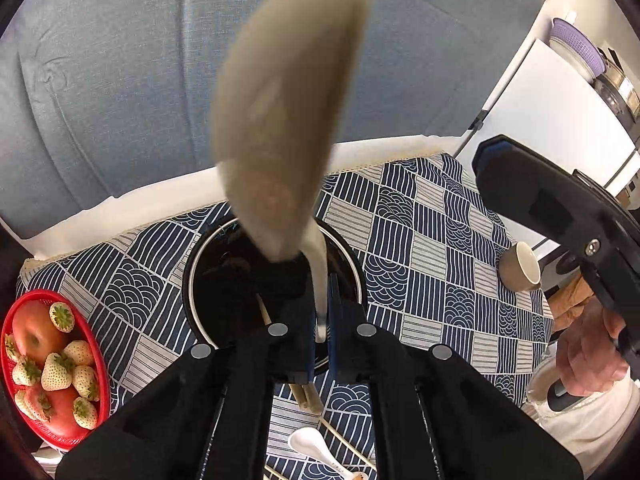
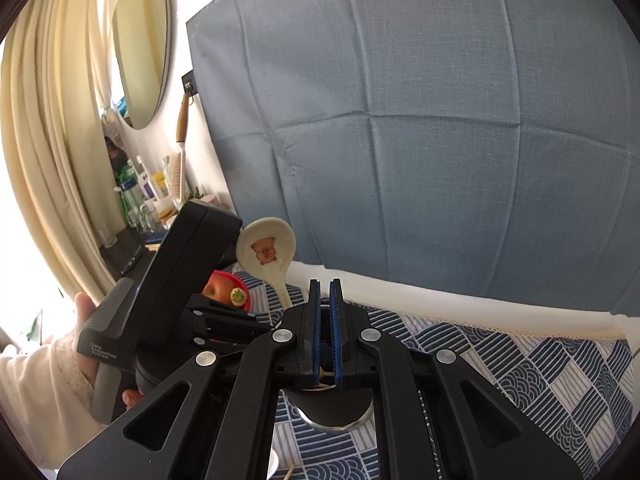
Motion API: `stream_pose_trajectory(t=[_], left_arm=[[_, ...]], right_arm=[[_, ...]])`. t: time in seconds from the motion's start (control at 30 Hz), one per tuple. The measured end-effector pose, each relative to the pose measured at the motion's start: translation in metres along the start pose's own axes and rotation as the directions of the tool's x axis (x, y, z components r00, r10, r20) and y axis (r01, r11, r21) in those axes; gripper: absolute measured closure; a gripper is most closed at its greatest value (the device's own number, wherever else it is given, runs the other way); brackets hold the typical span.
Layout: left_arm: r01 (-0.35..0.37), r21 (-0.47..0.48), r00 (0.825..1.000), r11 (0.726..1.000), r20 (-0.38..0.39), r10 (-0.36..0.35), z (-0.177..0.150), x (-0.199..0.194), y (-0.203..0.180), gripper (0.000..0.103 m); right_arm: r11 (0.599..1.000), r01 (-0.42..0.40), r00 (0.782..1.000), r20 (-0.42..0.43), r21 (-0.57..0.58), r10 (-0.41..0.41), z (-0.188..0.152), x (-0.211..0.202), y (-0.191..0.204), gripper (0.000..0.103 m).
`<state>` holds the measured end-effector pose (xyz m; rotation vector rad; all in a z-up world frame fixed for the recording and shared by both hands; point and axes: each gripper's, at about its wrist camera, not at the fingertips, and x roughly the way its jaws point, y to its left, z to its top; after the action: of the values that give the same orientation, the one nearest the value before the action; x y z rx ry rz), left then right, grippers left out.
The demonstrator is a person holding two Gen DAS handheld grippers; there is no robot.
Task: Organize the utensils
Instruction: 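Lower the bear-print spoon into the black holder and open the left gripper, then move the left tool down toward the white ceramic soup spoon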
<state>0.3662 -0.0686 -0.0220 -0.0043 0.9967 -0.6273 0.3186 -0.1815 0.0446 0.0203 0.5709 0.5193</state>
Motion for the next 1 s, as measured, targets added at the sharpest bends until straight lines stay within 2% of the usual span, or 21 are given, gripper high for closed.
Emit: stream_pose_trajectory(t=[0.1,0.17,0.27,0.37,0.47,0.57,0.6,0.67,0.7,0.73,0.8,0.83,1.0], left_arm=[[-0.018,0.007,0.999,1.000,-0.032,0.018,-0.004,0.006,-0.002,0.098],[-0.031,0.019,0.999,0.999,-0.025,0.032,-0.006,0.006,-0.005,0.098],[-0.041,0.009,0.999,0.999,-0.009,0.042,-0.008,0.000,-0.009,0.081],[-0.071,0.015,0.997,0.997,0.007,0.071,-0.009,-0.011,-0.012,0.074],[-0.087,0.006,0.996,0.996,0.037,0.087,-0.014,-0.024,-0.016,0.052],[-0.107,-0.008,0.993,0.994,0.044,0.107,-0.021,-0.033,-0.018,0.045],[-0.119,-0.011,0.992,0.993,0.044,0.120,-0.025,-0.036,-0.018,0.042],[-0.136,-0.010,0.989,0.991,0.054,0.136,-0.032,-0.041,-0.020,0.039],[-0.139,-0.014,0.989,0.990,0.055,0.139,-0.036,-0.043,-0.020,0.035],[-0.142,-0.017,0.988,0.990,0.053,0.143,-0.040,-0.045,-0.021,0.035],[-0.151,-0.020,0.987,0.988,0.051,0.152,-0.048,-0.048,-0.021,0.031],[-0.157,-0.026,0.986,0.987,0.051,0.158,-0.051,-0.050,-0.020,0.030],[-0.170,-0.054,0.984,0.984,0.048,0.173,-0.068,-0.057,-0.019,0.027]], right_arm=[[1.000,-0.012,1.000,-0.009,0.025,0.013,-0.005,-0.001,-0.003,0.098],[1.000,-0.007,1.000,-0.013,0.019,0.007,-0.006,-0.003,-0.002,0.098],[1.000,-0.008,1.000,-0.014,0.024,0.009,-0.009,-0.008,-0.002,0.098],[1.000,-0.002,1.000,-0.016,0.020,0.002,-0.012,-0.016,-0.003,0.096],[1.000,0.004,1.000,-0.014,0.020,-0.004,-0.018,-0.024,-0.004,0.095],[1.000,0.016,0.999,-0.035,0.010,-0.015,-0.027,-0.031,-0.005,0.095],[1.000,0.025,0.999,-0.044,-0.001,-0.025,-0.030,-0.032,-0.004,0.092],[0.999,0.042,0.997,-0.057,-0.016,-0.043,-0.038,-0.035,-0.002,0.075],[0.999,0.045,0.997,-0.064,-0.018,-0.046,-0.043,-0.037,-0.002,0.062],[0.999,0.041,0.997,-0.072,-0.023,-0.043,-0.047,-0.038,0.000,0.056],[0.999,0.033,0.995,-0.087,-0.041,-0.037,-0.055,-0.041,0.004,0.052],[0.998,0.037,0.995,-0.092,-0.050,-0.041,-0.059,-0.042,0.007,0.045],[0.997,0.036,0.991,-0.123,-0.071,-0.045,-0.075,-0.047,0.017,0.025]])
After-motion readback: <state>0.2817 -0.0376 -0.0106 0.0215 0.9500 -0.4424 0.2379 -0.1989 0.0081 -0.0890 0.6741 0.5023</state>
